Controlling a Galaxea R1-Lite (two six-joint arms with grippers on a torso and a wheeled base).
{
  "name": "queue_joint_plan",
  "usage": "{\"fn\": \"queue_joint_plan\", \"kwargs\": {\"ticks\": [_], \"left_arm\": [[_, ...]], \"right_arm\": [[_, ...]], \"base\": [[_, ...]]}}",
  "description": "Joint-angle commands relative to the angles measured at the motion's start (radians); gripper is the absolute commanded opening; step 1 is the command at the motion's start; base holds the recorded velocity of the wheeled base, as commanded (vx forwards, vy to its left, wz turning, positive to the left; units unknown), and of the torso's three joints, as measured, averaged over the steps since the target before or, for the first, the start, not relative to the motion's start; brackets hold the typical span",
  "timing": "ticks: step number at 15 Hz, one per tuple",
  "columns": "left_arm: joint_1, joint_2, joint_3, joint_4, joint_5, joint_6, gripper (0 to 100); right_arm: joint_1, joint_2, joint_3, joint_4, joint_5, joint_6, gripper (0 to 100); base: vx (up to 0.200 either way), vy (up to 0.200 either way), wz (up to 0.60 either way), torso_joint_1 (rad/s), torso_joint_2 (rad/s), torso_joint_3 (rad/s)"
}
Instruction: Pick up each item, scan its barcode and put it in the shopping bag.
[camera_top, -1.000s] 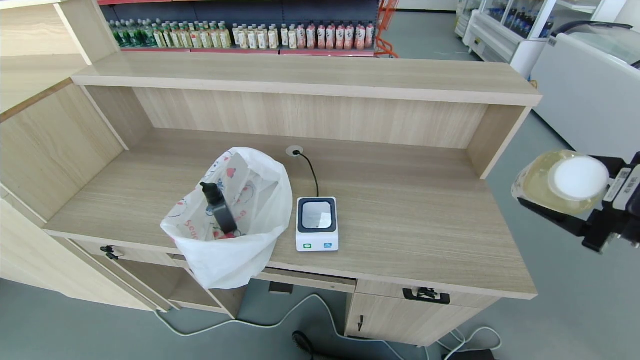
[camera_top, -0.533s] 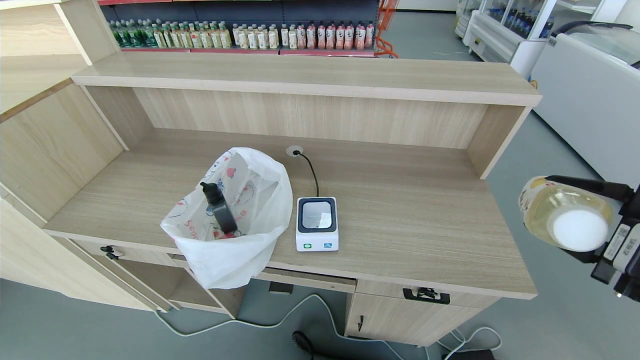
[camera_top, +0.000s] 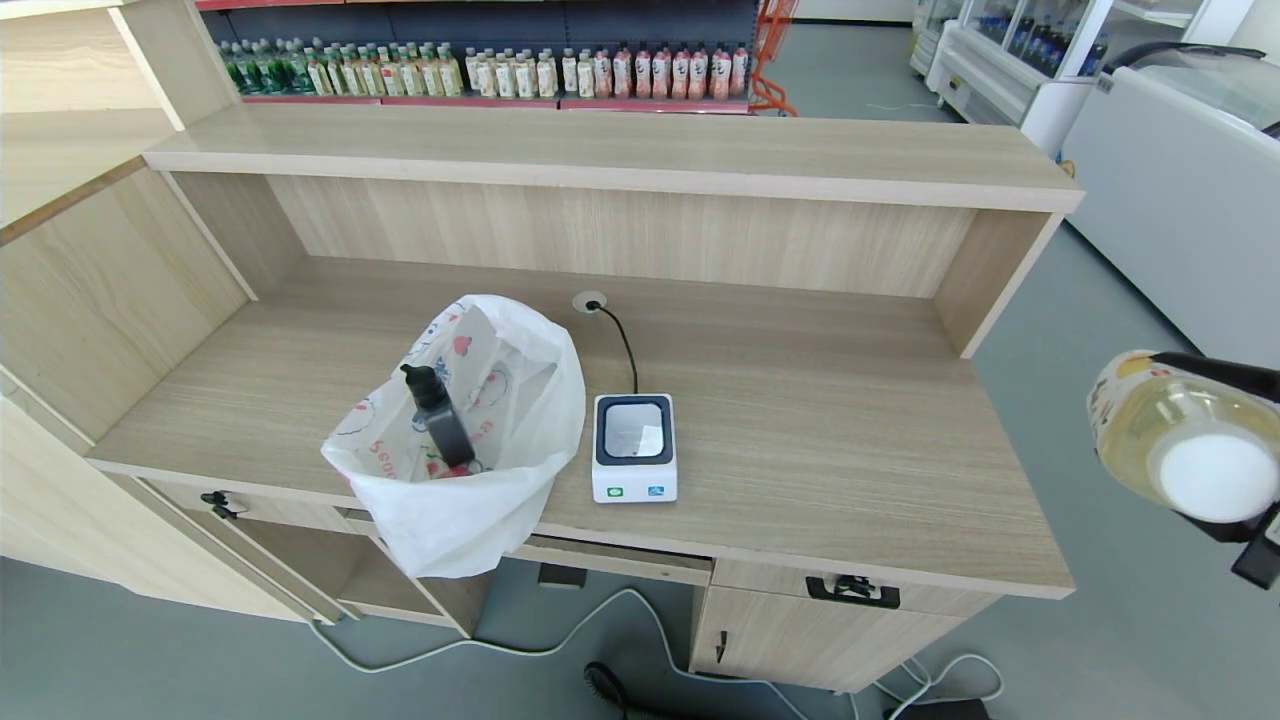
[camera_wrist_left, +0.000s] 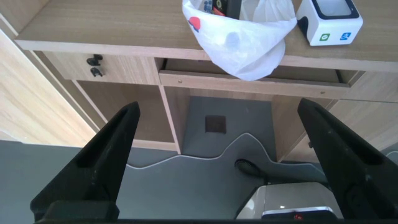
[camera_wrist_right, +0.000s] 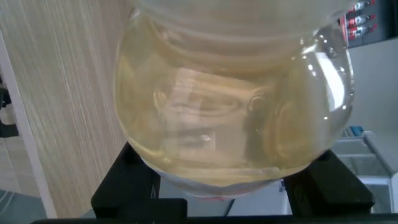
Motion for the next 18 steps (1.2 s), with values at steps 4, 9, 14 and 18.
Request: {"fn": "queue_joint_plan", "kwargs": {"ticks": [4,9,14,18], "left_arm": [[0.000,0.000,0.000,0.000,0.000,0.000,100],[0.000,0.000,0.000,0.000,0.000,0.001,100],[0.000,-0.002,0.000,0.000,0.000,0.006,100],[0.000,-0.002,0.000,0.000,0.000,0.007,100]], "right_arm": [[-0.039,-0.012,0.012,-0.004,-0.050,-0.001,0],[0.005,0.071,-0.011,-0.010,-0.047,-0.013,0],[0.038,0.110,-0.053,-0.009,-0.051,-0.024,0],[0.090,0.156,-0.086,-0.010,-0.056,-0.053,0]], "base": [[0.000,0.000,0.00,0.000,0.00,0.000],[0.000,0.000,0.00,0.000,0.00,0.000],[0.000,0.000,0.00,0.000,0.00,0.000],[0.000,0.000,0.00,0.000,0.00,0.000]]}}
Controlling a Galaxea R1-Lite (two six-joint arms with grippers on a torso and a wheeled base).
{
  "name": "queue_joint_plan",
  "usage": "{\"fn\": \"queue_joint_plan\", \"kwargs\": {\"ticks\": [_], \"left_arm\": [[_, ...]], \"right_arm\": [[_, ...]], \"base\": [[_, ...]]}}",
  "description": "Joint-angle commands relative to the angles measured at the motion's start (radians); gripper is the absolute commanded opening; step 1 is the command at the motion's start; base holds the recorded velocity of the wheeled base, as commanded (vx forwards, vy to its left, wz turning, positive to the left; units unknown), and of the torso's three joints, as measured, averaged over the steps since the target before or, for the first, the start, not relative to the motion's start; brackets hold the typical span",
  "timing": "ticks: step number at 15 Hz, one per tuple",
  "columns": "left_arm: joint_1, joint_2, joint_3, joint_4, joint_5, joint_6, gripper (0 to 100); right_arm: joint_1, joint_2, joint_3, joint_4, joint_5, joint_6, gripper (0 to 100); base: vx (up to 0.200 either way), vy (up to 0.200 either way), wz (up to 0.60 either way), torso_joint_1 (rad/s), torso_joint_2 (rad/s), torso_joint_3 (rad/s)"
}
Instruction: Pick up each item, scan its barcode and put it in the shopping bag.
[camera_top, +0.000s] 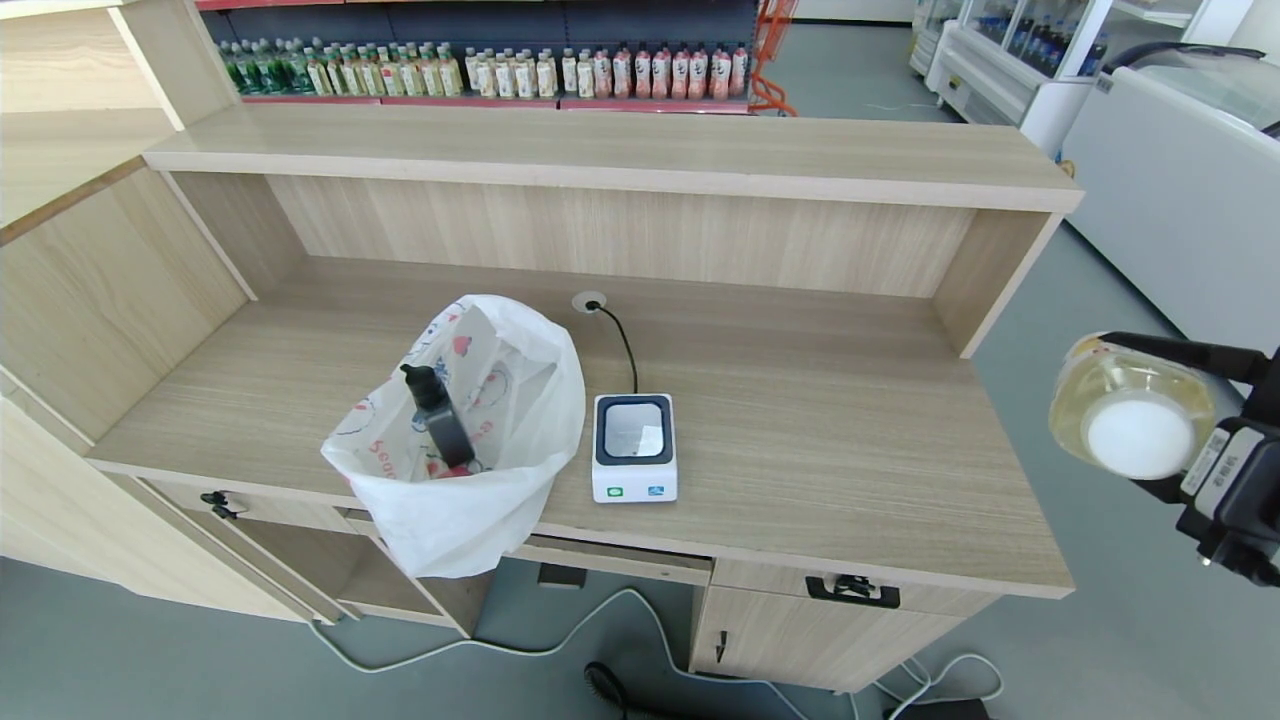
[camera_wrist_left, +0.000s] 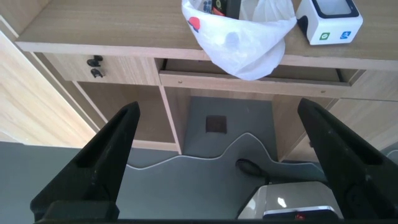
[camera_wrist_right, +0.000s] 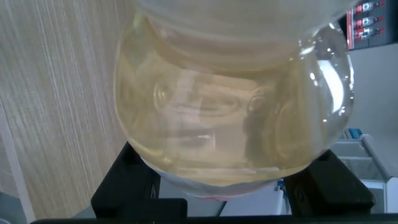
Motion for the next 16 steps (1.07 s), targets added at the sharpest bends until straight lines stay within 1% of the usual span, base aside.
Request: {"fn": "queue_joint_plan", "kwargs": {"ticks": [1,6,11,16], "left_arm": [[0.000,0.000,0.000,0.000,0.000,-0.003,100],[0.000,0.001,0.000,0.000,0.000,-0.003,100],[0.000,0.001,0.000,0.000,0.000,-0.003,100],[0.000,0.001,0.000,0.000,0.000,-0.004,100]], "right_arm": [[0.025,0.026,-0.012,-0.001,0.000,-0.001,0],[0.035,0.045,-0.031,-0.001,0.000,-0.007,0],[0.069,0.132,-0.061,-0.010,0.000,-0.061,0],[0.075,0.260,-0.070,-0.170,0.007,-0.061,0]], "base": [[0.000,0.000,0.00,0.000,0.00,0.000],[0.000,0.200,0.00,0.002,0.00,0.001],[0.000,0.200,0.00,0.003,0.00,0.001],[0.000,0.200,0.00,0.003,0.00,0.000]]}}
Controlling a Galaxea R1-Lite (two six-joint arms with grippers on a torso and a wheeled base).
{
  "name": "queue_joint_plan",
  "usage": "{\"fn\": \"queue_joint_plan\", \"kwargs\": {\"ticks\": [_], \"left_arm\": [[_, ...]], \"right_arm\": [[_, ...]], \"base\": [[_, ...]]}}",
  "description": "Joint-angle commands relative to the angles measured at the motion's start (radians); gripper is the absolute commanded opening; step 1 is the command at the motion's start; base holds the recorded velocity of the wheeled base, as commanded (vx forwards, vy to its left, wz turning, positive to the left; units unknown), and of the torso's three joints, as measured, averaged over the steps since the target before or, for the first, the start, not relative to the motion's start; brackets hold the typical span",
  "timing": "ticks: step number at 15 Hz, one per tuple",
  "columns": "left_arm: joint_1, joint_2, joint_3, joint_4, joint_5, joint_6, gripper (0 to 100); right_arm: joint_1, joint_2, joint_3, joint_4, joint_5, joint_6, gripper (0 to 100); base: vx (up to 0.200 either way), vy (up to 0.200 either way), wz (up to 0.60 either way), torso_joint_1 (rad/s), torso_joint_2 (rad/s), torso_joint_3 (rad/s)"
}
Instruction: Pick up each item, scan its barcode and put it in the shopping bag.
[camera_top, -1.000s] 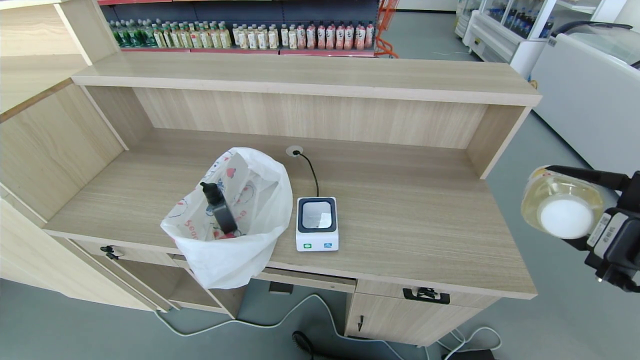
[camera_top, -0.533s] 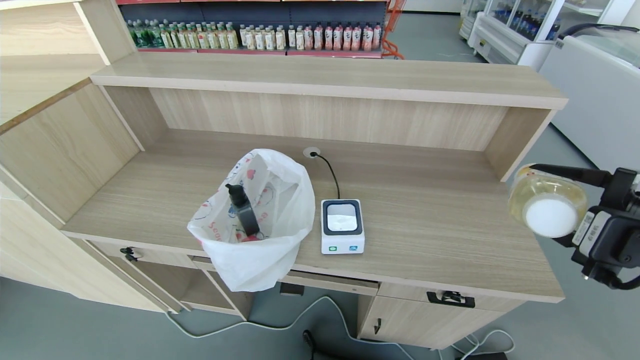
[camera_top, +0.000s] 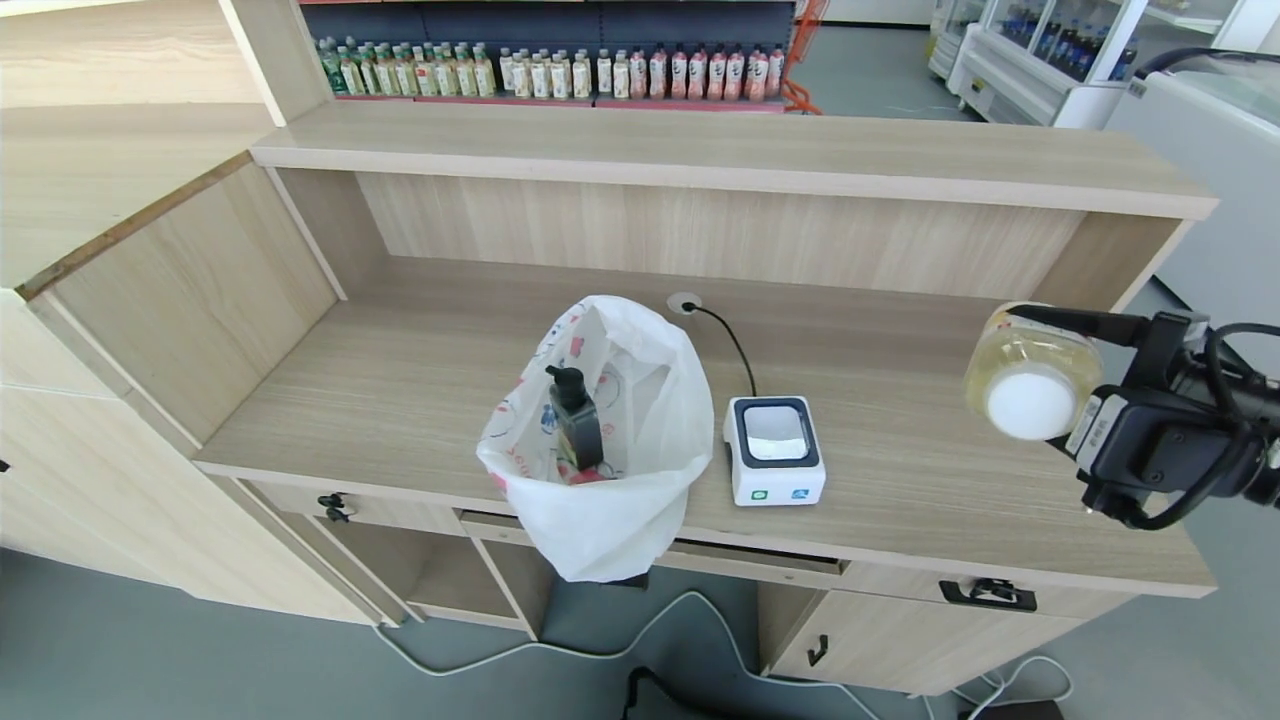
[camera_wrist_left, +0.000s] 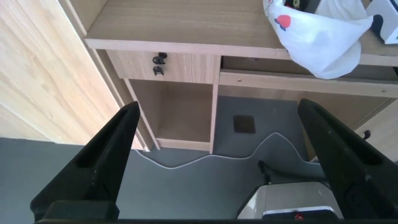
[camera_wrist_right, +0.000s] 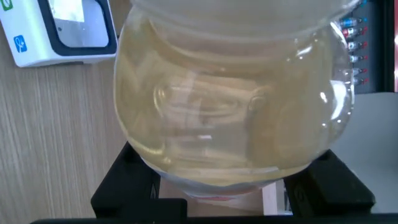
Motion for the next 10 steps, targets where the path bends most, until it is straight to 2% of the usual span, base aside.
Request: {"fn": "queue_joint_plan", "kwargs": {"ticks": [1,4,10], "left_arm": [[0.000,0.002,0.000,0.000,0.000,0.000,100],[0.000,0.002,0.000,0.000,0.000,0.000,100],[0.000,0.002,0.000,0.000,0.000,-0.002,100]], "right_arm": [[0.003,0.073,0.007,-0.030,0.004,0.002,0],[0.003,0.132,0.002,-0.062,0.009,0.008,0],[0.000,0.310,-0.029,-0.282,0.093,0.071,0]], "base": [[0.000,0.200,0.00,0.002,0.00,0.002],[0.000,0.000,0.00,0.000,0.00,0.000],[0.000,0.000,0.00,0.000,0.00,0.000]]}}
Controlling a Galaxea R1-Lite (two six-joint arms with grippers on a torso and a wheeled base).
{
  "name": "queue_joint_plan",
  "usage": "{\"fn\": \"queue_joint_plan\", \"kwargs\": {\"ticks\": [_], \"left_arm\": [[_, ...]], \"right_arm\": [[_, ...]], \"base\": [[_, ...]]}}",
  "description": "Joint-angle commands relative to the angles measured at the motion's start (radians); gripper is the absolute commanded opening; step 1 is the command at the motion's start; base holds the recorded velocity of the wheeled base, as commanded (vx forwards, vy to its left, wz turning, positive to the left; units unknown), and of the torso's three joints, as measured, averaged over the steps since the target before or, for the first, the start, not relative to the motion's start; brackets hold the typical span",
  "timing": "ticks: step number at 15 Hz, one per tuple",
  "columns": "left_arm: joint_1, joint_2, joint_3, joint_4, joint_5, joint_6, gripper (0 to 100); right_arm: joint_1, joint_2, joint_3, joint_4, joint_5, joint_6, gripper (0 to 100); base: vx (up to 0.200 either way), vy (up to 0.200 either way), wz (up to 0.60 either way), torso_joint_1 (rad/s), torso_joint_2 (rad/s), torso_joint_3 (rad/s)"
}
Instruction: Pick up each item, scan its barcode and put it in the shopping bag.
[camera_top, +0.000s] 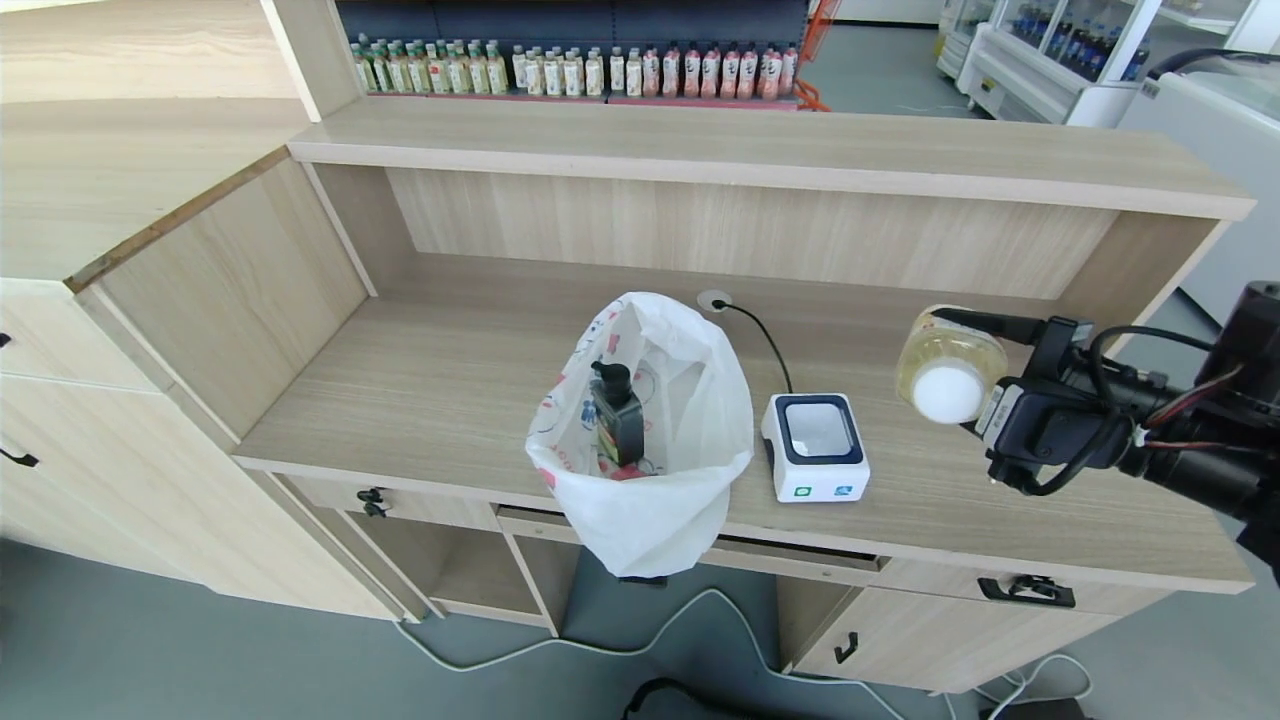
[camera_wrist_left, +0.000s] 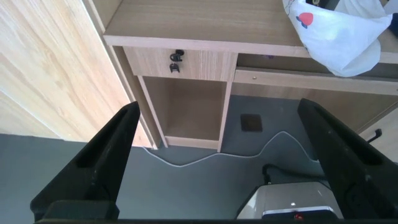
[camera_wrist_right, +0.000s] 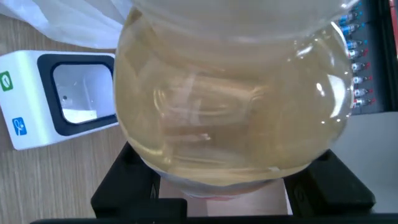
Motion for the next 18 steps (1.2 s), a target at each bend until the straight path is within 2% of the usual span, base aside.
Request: {"fn": "queue_joint_plan", "kwargs": {"ticks": [1,6,11,18], "left_arm": [[0.000,0.002,0.000,0.000,0.000,0.000,100],[0.000,0.002,0.000,0.000,0.000,0.000,100],[0.000,0.002,0.000,0.000,0.000,0.000,100],[0.000,0.002,0.000,0.000,0.000,0.000,100]], "right_arm": [[0.000,0.071,-0.004,-0.019,0.010,0.006,0],[0.003,0.111,0.012,-0.037,0.033,0.002,0],[0.012,0.196,0.016,-0.165,0.051,0.006,0],[0.025,0.231,0.021,-0.183,0.091,0.003,0]], "base": [[0.000,0.000,0.00,0.000,0.00,0.000],[0.000,0.000,0.00,0.000,0.00,0.000],[0.000,0.000,0.00,0.000,0.00,0.000],[0.000,0.000,0.00,0.000,0.00,0.000]]}}
